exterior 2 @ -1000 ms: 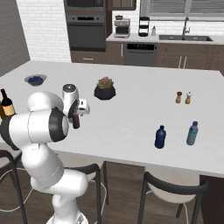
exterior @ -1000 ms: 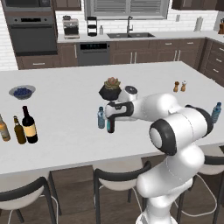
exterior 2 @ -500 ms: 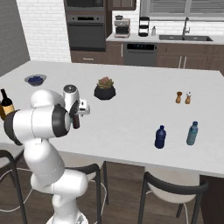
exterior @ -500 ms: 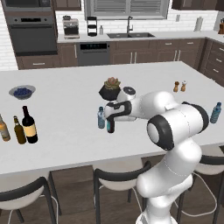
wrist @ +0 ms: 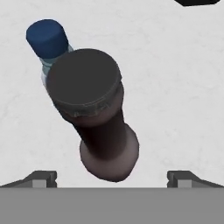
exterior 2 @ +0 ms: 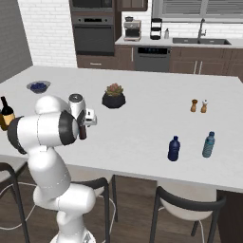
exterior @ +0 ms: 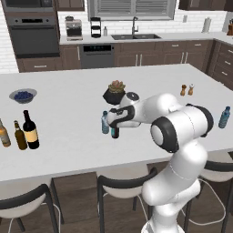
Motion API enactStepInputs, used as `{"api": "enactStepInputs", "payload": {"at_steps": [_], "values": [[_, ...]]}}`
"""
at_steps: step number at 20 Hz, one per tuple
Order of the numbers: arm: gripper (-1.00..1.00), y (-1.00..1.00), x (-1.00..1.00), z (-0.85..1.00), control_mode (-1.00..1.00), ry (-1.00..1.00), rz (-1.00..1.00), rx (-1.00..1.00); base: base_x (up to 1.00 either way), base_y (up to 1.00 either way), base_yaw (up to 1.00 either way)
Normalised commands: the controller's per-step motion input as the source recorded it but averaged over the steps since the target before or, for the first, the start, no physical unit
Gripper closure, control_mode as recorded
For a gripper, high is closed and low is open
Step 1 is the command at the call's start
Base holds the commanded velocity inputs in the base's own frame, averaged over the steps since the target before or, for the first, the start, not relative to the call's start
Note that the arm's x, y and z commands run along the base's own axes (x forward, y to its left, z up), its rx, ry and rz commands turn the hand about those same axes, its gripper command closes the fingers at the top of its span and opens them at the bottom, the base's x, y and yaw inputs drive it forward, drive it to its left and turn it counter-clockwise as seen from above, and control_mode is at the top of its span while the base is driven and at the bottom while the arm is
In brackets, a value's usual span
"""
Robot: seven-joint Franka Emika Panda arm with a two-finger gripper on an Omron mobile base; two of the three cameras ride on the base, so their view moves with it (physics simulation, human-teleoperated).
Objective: Move the plastic bottles in the middle to the plastics group, and the glass bottles in the middle to the glass group.
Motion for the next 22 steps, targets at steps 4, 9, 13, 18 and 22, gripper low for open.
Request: {"api": "enactStepInputs", "payload": {"at_steps": [4,9,13,18,22], "values": [[-1.00,0.04,0.09,0.00,-1.00,0.00,0.00,0.00,0.00,0.00,0.00],[-1.00,0.00,0.05,-0.05,-1.00,0.00,0.00,0.00,0.00,0.00,0.00],[-1.00,0.00,0.04,-0.08,-1.00,0.00,0.00,0.00,0.00,0.00,0.00],[-1.00,0.00,0.08,-0.03,-1.00,0.00,0.00,0.00,0.00,0.00,0.00],[-1.00,0.00,0.01,-0.04,-1.00,0.00,0.00,0.00,0.00,0.00,0.00]]}}
